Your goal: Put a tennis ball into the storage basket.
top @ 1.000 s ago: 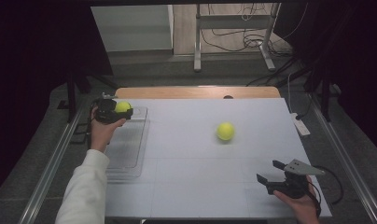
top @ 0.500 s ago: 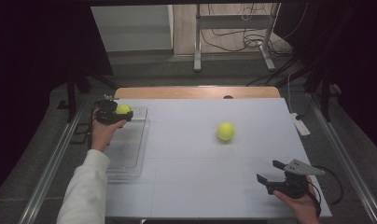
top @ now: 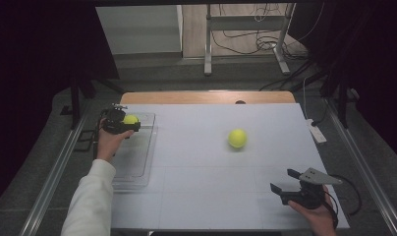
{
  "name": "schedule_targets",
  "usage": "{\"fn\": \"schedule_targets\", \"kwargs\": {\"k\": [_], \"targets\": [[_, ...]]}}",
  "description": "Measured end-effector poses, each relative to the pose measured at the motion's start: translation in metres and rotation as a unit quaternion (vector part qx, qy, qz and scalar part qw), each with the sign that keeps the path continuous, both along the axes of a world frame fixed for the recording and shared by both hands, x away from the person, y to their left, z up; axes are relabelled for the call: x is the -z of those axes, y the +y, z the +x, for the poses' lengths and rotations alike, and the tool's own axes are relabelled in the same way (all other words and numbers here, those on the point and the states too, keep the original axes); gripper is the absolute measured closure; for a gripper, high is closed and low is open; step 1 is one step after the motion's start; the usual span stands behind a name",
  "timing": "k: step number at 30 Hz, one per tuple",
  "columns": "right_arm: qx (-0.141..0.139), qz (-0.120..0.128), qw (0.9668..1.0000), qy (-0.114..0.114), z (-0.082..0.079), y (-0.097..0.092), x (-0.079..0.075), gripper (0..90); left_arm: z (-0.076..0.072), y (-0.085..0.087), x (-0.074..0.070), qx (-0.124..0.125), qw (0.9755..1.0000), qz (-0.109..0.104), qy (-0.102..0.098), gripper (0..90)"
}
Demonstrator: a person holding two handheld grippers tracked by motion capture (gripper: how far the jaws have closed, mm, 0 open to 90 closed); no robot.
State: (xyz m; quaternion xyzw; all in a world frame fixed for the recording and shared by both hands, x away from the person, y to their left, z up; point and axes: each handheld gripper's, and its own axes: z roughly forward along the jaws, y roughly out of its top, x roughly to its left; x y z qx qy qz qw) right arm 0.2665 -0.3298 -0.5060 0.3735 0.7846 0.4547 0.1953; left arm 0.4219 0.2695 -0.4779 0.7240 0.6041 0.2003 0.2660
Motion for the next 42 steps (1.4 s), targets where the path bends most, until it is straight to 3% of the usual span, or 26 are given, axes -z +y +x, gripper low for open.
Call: {"fn": "schedule_targets", "kwargs": {"k": [13,26,33,38,42], "targets": [[0.000,0.000,1.0000,0.000,0.000,0.000,0.000,12.8,0.003,-0.004,0.009,0.001,0.9997,0.007,0.024,26.8],[0.000,-0.001,1.0000,0.001,0.000,0.000,0.001,12.7,0.006,-0.005,0.014,-0.007,0.9986,0.034,0.040,26.6],[0.001,0.000,1.0000,0.002,0.000,0.000,0.001,12.7,0.006,-0.005,0.014,-0.015,0.9984,0.041,0.035,25.4],[0.001,0.000,1.0000,0.002,0.000,-0.001,0.001,12.6,0.003,-0.006,0.009,-0.007,0.9996,0.022,0.013,16.0],[0.000,-0.001,1.0000,0.001,0.000,0.000,0.001,12.7,-0.001,-0.007,0.004,-0.003,1.0000,0.007,0.000,13.5]]}}
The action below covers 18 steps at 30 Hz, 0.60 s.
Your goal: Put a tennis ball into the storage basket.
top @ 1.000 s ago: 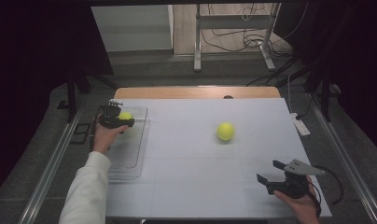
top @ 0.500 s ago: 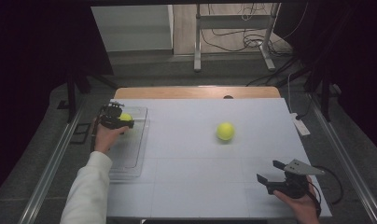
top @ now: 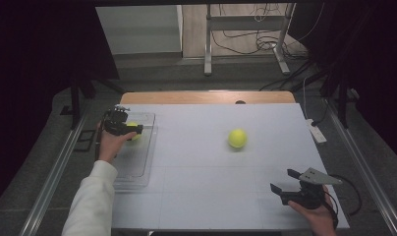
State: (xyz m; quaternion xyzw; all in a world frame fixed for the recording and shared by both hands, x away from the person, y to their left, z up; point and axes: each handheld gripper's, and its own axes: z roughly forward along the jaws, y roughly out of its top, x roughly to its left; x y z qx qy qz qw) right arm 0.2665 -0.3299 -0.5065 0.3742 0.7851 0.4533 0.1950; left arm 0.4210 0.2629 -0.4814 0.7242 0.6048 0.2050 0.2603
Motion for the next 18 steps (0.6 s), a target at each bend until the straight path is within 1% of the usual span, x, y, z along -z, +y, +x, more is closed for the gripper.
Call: {"fn": "schedule_targets", "kwargs": {"k": [1,2,4,6,7,10,11,15,18], "targets": [[0.000,0.000,1.0000,0.000,0.000,0.000,0.000,12.7,-0.001,0.000,-0.001,0.002,1.0000,-0.002,-0.004,13.1],[0.000,0.000,1.0000,0.000,0.000,0.000,0.000,12.7,-0.001,0.000,-0.001,0.002,1.0000,-0.002,-0.004,13.1],[0.000,0.000,1.0000,0.000,0.000,0.000,0.000,12.6,-0.005,0.000,-0.006,0.009,0.9998,-0.013,-0.016,13.1],[0.000,0.000,1.0000,0.000,0.000,0.000,0.000,12.6,-0.006,0.000,-0.007,0.011,0.9997,-0.014,-0.019,13.1],[0.000,0.000,1.0000,0.000,0.000,0.000,0.000,12.6,-0.009,0.000,-0.009,0.012,0.9994,-0.023,-0.024,12.9],[0.000,0.001,1.0000,0.001,0.000,0.000,0.000,12.7,-0.012,0.001,-0.012,0.016,0.9986,-0.039,-0.031,12.9],[0.000,0.001,1.0000,0.001,0.000,0.000,0.000,12.7,-0.012,0.001,-0.012,0.016,0.9986,-0.039,-0.031,12.8],[0.001,-0.002,1.0000,0.000,0.000,0.001,0.000,12.7,-0.017,0.000,-0.015,0.027,0.9974,-0.051,-0.043,12.9],[0.002,-0.002,1.0000,0.000,0.000,0.001,0.000,12.7,-0.019,0.000,-0.017,0.029,0.9969,-0.056,-0.047,12.8]]}}
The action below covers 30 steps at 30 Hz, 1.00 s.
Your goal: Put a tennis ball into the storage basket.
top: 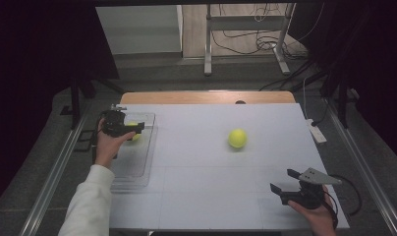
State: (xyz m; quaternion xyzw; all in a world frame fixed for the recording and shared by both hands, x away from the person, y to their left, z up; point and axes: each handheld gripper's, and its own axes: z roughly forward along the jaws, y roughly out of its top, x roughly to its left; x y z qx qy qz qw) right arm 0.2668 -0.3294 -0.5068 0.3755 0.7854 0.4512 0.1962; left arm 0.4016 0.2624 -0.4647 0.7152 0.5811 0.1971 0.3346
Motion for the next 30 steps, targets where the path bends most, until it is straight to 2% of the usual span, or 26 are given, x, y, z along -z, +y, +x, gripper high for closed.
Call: {"fn": "schedule_targets", "kwargs": {"k": [5,9,13,19,21,23,30], "targets": [[-0.002,0.002,1.0000,-0.001,0.000,0.000,0.000,12.8,-0.007,-0.001,-0.002,0.002,0.9998,-0.014,-0.011,14.0],[0.000,0.002,1.0000,0.000,0.001,0.000,0.000,12.8,-0.013,-0.003,-0.003,0.010,0.9997,-0.015,-0.019,14.4],[0.001,0.005,1.0000,0.004,0.003,0.000,0.001,12.8,-0.019,-0.007,-0.007,0.026,0.9987,-0.027,-0.034,14.9],[-0.001,0.006,1.0000,0.005,0.005,0.001,0.002,12.8,-0.026,-0.013,-0.012,0.041,0.9977,-0.029,-0.046,15.7],[-0.001,0.008,1.0000,0.006,0.006,0.001,0.002,12.8,-0.031,-0.014,-0.016,0.050,0.9967,-0.034,-0.055,16.0],[0.001,0.008,0.9999,0.006,0.006,0.001,0.002,12.8,-0.036,-0.014,-0.019,0.060,0.9949,-0.049,-0.064,16.2],[-0.001,0.012,0.9999,0.010,0.008,0.002,0.003,12.8,-0.045,-0.019,-0.021,0.078,0.9926,-0.064,-0.068,16.2]]}}
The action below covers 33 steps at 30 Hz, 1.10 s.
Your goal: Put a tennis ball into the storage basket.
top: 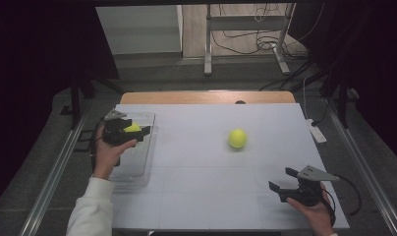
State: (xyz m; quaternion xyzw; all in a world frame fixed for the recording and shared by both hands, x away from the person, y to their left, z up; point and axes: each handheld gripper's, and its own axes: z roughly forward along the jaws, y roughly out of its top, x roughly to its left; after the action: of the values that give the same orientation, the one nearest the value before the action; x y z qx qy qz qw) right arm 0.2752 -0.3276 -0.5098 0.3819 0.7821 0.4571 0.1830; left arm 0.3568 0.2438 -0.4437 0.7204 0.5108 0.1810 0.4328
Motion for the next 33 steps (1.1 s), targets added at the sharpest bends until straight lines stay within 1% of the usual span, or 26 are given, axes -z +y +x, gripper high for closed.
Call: {"fn": "schedule_targets", "kwargs": {"k": [3,6,8,11,18,24,28,30,33], "targets": [[-0.001,0.000,1.0000,0.001,0.002,0.001,0.000,12.8,-0.006,-0.002,0.000,0.010,0.9998,-0.013,-0.007,15.7],[0.000,-0.002,1.0000,0.001,0.003,0.002,0.001,12.8,-0.007,-0.004,-0.001,0.017,0.9998,-0.011,-0.006,15.4],[0.001,0.001,1.0000,0.001,0.003,0.002,0.000,12.8,-0.009,-0.005,-0.002,0.021,0.9996,-0.018,-0.008,15.3],[0.002,-0.001,1.0000,0.000,0.005,0.002,0.000,12.8,-0.013,-0.007,-0.003,0.030,0.9991,-0.028,-0.011,15.1],[0.003,-0.003,1.0000,-0.001,0.005,0.002,0.000,12.8,-0.017,-0.014,-0.004,0.043,0.9985,-0.029,-0.014,14.5],[0.001,-0.003,1.0000,-0.001,0.003,0.001,0.000,12.8,-0.020,-0.017,-0.006,0.050,0.9975,-0.048,-0.015,14.6],[-0.001,-0.005,1.0000,-0.002,0.002,0.001,-0.001,12.8,-0.023,-0.021,-0.009,0.058,0.9965,-0.057,-0.020,14.6],[-0.001,-0.005,1.0000,-0.002,0.002,0.001,0.000,12.8,-0.024,-0.024,-0.010,0.070,0.9952,-0.065,-0.021,14.4],[0.000,-0.008,1.0000,-0.002,0.001,0.001,-0.001,12.8,-0.024,-0.027,-0.010,0.073,0.9950,-0.064,-0.023,14.2]]}}
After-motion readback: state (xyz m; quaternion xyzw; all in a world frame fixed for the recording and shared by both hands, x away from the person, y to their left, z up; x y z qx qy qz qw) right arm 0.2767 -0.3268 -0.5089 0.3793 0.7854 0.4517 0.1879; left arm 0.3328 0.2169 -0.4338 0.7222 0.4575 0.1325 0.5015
